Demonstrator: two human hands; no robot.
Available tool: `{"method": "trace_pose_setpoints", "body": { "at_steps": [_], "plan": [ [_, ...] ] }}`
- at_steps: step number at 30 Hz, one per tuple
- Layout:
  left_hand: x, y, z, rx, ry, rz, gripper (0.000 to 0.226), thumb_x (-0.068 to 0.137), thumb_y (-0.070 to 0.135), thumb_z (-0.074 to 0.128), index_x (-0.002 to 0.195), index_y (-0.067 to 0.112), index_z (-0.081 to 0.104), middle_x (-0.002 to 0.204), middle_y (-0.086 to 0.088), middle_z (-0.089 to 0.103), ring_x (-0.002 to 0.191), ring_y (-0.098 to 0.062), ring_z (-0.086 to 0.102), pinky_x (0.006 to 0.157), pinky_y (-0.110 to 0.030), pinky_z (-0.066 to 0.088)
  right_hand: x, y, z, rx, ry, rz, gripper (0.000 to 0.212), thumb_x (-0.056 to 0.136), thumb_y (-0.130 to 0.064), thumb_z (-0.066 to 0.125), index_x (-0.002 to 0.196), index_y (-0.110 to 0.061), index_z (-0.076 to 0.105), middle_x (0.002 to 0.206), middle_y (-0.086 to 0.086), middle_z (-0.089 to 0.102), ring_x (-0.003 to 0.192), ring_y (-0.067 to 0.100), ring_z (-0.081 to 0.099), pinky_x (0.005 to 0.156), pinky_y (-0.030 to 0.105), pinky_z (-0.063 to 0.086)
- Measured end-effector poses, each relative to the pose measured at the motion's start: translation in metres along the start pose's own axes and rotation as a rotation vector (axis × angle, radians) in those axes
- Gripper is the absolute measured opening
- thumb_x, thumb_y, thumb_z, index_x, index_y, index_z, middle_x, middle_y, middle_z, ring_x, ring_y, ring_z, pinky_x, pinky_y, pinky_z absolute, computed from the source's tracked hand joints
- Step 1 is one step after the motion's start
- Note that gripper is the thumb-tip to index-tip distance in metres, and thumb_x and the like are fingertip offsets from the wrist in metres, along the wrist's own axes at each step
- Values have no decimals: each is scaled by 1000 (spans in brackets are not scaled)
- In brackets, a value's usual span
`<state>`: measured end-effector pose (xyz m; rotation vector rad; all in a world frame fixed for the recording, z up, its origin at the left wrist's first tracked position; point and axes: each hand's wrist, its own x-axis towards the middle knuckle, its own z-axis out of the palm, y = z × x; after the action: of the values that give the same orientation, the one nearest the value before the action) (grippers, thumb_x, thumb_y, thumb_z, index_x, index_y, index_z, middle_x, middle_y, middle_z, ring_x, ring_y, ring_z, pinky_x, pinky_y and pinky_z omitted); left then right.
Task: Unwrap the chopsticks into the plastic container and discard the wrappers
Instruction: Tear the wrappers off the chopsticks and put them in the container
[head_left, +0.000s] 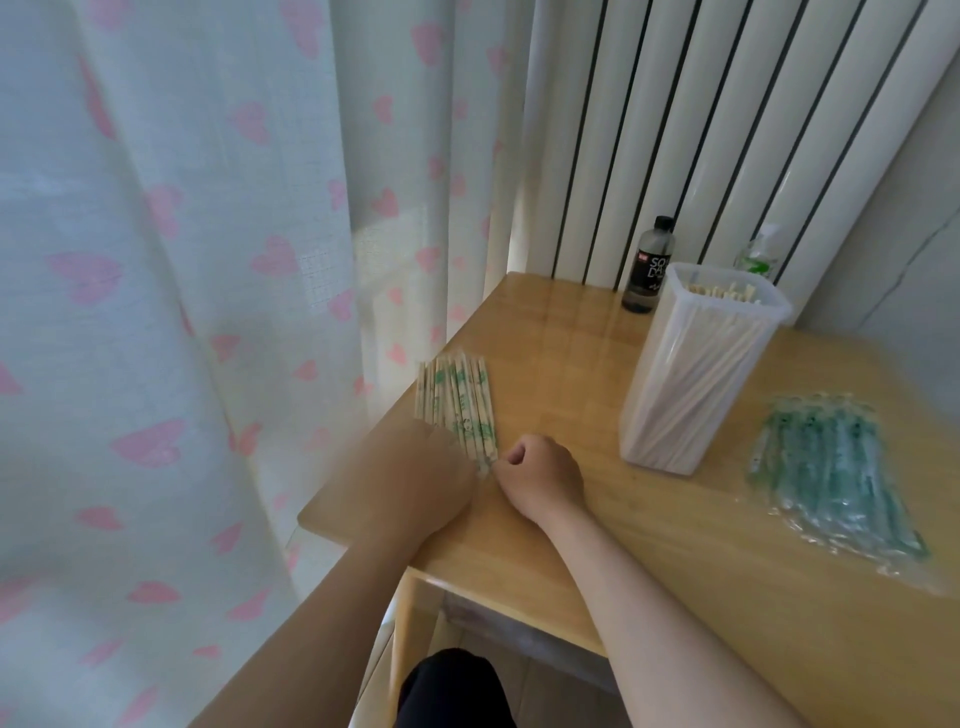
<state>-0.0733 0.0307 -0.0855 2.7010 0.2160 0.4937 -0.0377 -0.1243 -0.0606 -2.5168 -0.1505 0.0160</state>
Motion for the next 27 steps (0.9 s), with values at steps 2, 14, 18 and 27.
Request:
{"method": "trace_pose_setpoints", "body": {
  "at_steps": [2, 14, 18, 27],
  "plan": [
    [0, 0, 0, -1, 2, -1, 45, 85, 50, 34, 105, 23, 63, 113, -1, 56, 103, -21, 51, 91, -38, 40, 0, 0, -2, 67, 2, 2, 21, 90, -33, 60, 74, -20, 56, 74, -3, 62, 70, 18, 58, 59, 33, 44],
    [2, -2, 4, 17, 5, 6, 46, 85, 51, 33, 103, 21, 64, 110, 0, 56, 100, -21, 50, 91, -39, 42, 3, -8, -3, -56, -44, 11, 22, 92, -31, 58, 74, -19, 54, 75, -3, 63, 70, 21, 60, 60, 33, 44],
    [3, -4, 4, 11, 12, 7, 45, 85, 51, 33, 101, 22, 63, 108, 1, 55, 98, -20, 50, 90, -39, 42, 1, -4, -7, 146, -29, 19, 25, 88, -29, 58, 67, -19, 50, 62, -2, 53, 59, 20, 51, 57, 31, 38],
    [1, -2, 2, 16, 9, 17, 47, 85, 51, 32, 103, 22, 64, 109, 1, 55, 98, -19, 49, 90, -37, 41, -7, 11, -20, 678, -1, 110, 7, 85, -6, 65, 86, 1, 63, 64, 9, 70, 54, 24, 60, 47, 32, 48]
  ]
}}
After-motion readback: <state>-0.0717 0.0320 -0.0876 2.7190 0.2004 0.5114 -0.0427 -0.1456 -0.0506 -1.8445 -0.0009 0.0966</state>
